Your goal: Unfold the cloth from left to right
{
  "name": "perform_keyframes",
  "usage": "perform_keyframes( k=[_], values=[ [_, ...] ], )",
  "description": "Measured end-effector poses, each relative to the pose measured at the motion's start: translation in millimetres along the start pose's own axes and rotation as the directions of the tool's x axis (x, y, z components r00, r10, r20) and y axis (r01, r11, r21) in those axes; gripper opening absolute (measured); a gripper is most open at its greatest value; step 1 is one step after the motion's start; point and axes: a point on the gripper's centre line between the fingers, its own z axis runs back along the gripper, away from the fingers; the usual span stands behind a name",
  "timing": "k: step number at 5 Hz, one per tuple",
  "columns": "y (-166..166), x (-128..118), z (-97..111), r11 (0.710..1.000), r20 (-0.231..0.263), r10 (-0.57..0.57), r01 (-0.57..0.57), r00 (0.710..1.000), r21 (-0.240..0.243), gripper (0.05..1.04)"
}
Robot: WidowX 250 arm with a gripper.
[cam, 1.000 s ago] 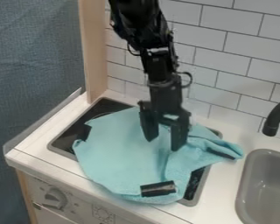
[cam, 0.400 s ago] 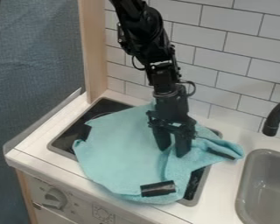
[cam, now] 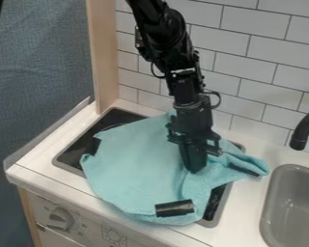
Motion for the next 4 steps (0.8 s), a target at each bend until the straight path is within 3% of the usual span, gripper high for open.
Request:
perform_keyframes(
  k=[1, 2, 4],
  values=[
    [-0.2, 0.4, 0.0, 1.0, 0.003, -0.004, 0.004, 1.0, -0.001, 0.047],
    [-4.0, 2.0, -1.0, 1.0, 0.009, -0.008, 0.008, 1.0, -0.016, 0.047],
    [-55.2, 16.4, 4.0, 0.992, 0.039, -0.112, 0.114, 0.993, -0.06, 0.047]
  ],
)
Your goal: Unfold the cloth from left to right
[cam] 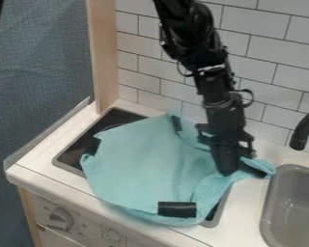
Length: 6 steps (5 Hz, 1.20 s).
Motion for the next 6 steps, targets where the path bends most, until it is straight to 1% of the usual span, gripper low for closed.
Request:
perform_keyframes(
  k=[1, 2, 3, 4, 5, 6],
  values=[
    [-23.2, 7.0, -3.1, 0.999, 0.01, -0.037, 0.037, 0.999, -0.032, 0.047],
    [-43.5, 11.2, -9.6, 0.996, 0.012, -0.071, 0.072, 0.997, -0.051, 0.047],
    [-63.8, 20.2, -11.9, 0.99, 0.029, -0.125, 0.126, 0.992, -0.065, 0.047],
    [-82.4, 16.8, -24.0, 0.981, -0.009, -0.185, 0.184, 0.983, -0.055, 0.047],
    [-77.1, 11.2, -38.4, 0.984, -0.048, -0.175, 0.173, 0.983, -0.037, 0.068],
    [-70.0, 5.0, -48.0, 0.987, -0.085, -0.164, 0.163, 0.983, -0.019, 0.219]
  ],
)
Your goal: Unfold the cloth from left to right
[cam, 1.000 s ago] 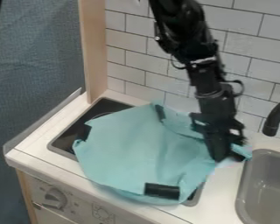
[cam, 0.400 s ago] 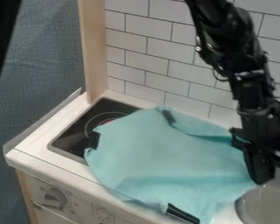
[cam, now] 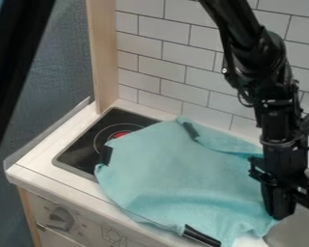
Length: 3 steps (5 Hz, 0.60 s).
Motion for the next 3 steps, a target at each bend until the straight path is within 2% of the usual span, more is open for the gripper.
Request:
perform_keyframes(
  k=[1, 2, 3],
  values=[
    [1.9, -0.7, -1.1, 1.0, -0.004, 0.009, -0.009, 1.0, 0.01, 0.474],
    [2.1, -2.6, -2.0, 1.0, -0.008, 0.015, -0.015, 1.0, 0.007, 0.781],
    [1.6, -5.5, -3.0, 1.0, -0.02, 0.008, -0.008, 1.0, 0.004, 1.012]
  ],
)
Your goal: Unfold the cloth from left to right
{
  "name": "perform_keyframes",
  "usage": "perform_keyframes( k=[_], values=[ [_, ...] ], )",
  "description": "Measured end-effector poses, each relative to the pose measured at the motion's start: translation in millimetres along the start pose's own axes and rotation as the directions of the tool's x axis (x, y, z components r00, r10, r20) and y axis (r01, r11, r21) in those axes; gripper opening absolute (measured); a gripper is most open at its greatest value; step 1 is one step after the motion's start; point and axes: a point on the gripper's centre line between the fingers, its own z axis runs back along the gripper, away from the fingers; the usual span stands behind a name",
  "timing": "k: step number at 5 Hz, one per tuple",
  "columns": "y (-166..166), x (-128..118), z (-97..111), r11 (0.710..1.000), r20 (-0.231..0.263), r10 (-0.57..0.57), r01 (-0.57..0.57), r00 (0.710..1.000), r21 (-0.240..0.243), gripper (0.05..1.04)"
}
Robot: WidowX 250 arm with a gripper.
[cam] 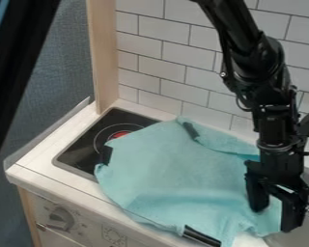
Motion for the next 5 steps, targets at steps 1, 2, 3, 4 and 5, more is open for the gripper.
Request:
perform_keyframes(
  k=[1, 2, 3, 4, 5],
  values=[
    [-1.7, -5.9, 10.8, 1.0, 0.0, -0.019, 0.019, 1.0, 0.024, 1.009],
    [-8.0, -7.1, 45.8, 0.996, 0.074, -0.049, 0.044, 0.996, 0.071, 0.999],
    [-10.9, -14.9, 69.4, 0.991, 0.107, -0.075, 0.062, 0.991, 0.119, 0.999],
    [-16.1, -19.1, 88.8, 0.986, 0.145, -0.112, 0.092, 0.983, 0.141, 0.999],
    [-16.2, -18.7, 89.9, 0.985, 0.148, -0.118, 0.097, 0.982, 0.143, 0.999]
  ],
)
